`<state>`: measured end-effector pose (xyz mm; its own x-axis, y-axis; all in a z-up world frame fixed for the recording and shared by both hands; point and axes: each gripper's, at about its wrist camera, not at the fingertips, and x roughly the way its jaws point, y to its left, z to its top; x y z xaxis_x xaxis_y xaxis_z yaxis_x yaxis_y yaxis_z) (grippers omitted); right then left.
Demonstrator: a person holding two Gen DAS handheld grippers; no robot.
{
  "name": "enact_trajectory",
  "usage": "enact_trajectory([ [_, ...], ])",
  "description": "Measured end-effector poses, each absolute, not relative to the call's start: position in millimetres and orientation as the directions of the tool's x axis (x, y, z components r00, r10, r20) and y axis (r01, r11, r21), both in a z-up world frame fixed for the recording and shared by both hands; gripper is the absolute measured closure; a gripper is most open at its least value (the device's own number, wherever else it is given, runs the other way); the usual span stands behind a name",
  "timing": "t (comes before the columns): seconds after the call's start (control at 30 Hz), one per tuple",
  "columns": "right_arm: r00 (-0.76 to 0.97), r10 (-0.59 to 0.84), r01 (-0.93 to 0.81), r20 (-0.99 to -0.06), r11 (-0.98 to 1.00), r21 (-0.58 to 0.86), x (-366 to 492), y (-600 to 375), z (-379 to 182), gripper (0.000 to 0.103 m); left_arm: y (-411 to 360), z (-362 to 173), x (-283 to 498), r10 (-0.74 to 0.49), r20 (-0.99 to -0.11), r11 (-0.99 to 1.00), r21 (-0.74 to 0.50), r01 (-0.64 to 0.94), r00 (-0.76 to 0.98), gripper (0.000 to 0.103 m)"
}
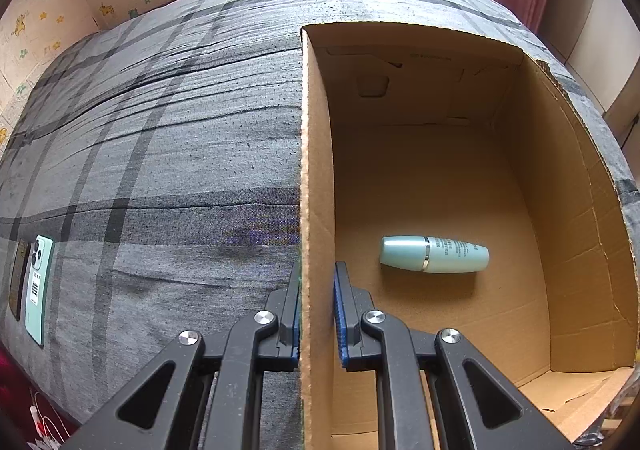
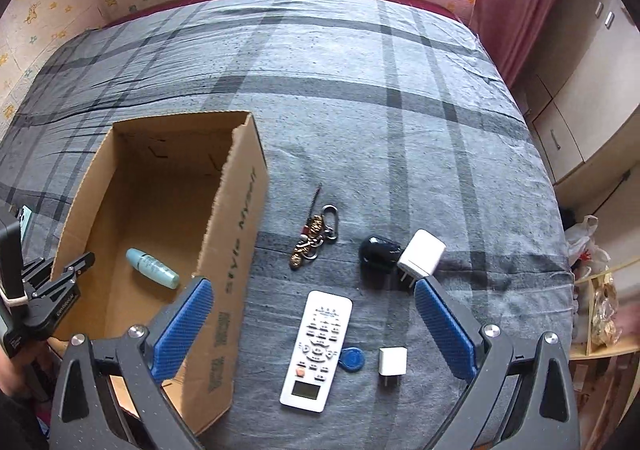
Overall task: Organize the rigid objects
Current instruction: 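Move the right gripper back to the white cube charger, then close the right gripper on the small white cube charger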
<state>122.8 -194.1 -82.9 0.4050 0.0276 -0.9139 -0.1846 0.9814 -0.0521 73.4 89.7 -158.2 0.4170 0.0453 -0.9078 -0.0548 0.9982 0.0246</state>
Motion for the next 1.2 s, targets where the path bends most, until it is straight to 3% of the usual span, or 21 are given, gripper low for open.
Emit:
enact_trajectory([
  [0.5, 0.308, -0.085, -0.006, -0.947, 0.996, -0.091, 105.8, -277.9, -157.4, 0.0, 87.7, -159.2, 73.3, 0.059, -0.907, 0.998, 0.04, -0.055, 0.416, 0.088],
  [1.03, 0.23, -0.055, 0.065, -0.972, 0.997, -0.041, 96.6, -308.6, -220.1, 0.001, 85.6, -158.8, 74.0, 0.069, -0.908, 0.997, 0.05, -0.056, 0.414, 0.088],
  [1.2, 0.221, -0.035, 0.073, -0.975, 0.997, -0.019, 95.1, -313.2, -223.6, 0.012, 85.1, -158.8, 74.2, 0.072, -0.908, 0.997, 0.053, -0.057, 0.414, 0.088],
])
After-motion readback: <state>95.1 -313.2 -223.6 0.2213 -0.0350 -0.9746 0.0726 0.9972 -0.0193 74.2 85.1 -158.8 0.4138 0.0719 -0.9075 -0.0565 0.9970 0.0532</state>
